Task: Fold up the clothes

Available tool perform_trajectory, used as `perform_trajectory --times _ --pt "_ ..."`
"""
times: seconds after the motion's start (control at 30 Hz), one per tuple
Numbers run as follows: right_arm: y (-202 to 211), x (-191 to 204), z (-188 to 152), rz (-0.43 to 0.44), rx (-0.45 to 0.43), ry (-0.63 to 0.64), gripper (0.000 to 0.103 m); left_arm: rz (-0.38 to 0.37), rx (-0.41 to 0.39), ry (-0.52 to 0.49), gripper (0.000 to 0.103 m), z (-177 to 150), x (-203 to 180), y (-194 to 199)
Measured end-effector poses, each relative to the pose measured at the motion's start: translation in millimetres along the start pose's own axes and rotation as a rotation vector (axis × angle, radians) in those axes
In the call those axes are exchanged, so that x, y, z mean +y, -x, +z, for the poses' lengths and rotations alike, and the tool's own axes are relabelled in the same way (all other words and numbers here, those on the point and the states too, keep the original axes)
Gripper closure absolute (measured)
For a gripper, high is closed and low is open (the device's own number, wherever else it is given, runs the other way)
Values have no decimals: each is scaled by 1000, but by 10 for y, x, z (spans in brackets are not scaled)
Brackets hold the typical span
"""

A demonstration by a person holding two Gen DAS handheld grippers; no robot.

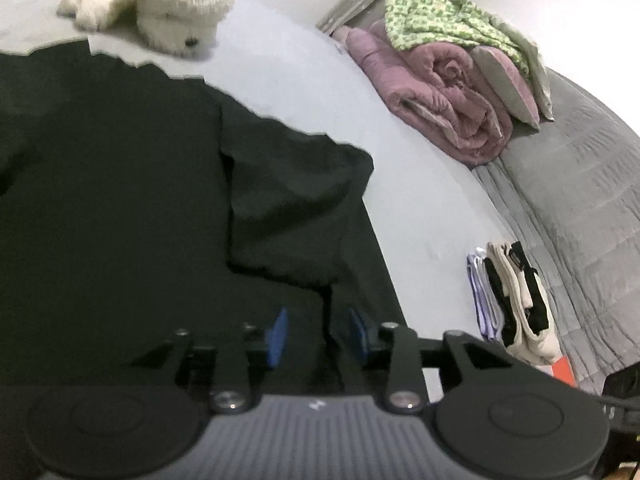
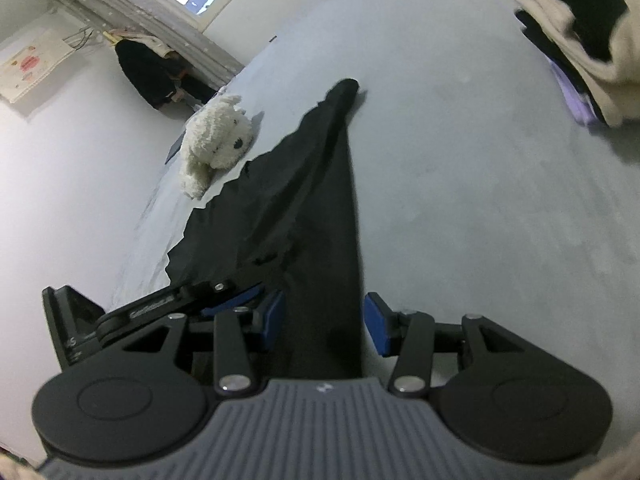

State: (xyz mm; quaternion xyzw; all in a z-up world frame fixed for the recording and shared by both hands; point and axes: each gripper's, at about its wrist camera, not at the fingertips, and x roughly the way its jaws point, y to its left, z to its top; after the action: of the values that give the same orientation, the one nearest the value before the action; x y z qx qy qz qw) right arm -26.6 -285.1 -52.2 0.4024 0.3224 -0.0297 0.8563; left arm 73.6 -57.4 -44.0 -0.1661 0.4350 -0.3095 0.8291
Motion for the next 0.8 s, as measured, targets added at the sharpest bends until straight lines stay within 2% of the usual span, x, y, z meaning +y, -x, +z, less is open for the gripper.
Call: perform_trajectory --times 0.17,0.33,0.5,0.6,0.73,0.8 --pt "-156 43 115 -21 -8 19 54 37 -29 10 60 195 199 84" --pt "-481 -41 349 -39 -8 -8 54 60 -40 45 60 462 442 -79" --pt "-905 -154 663 -30 -20 -42 54 22 -60 97 61 719 637 -373" --pt "-1120 -215 897 -2 -47 -79 55 12 -78 89 63 893 635 -550" --pt "-1392 -211 1170 -7 -87 -79 55 7 -109 92 66 1087 660 -748" --pt "-1527 -202 1301 -12 -106 -74 56 4 -127 109 73 1142 693 -820"
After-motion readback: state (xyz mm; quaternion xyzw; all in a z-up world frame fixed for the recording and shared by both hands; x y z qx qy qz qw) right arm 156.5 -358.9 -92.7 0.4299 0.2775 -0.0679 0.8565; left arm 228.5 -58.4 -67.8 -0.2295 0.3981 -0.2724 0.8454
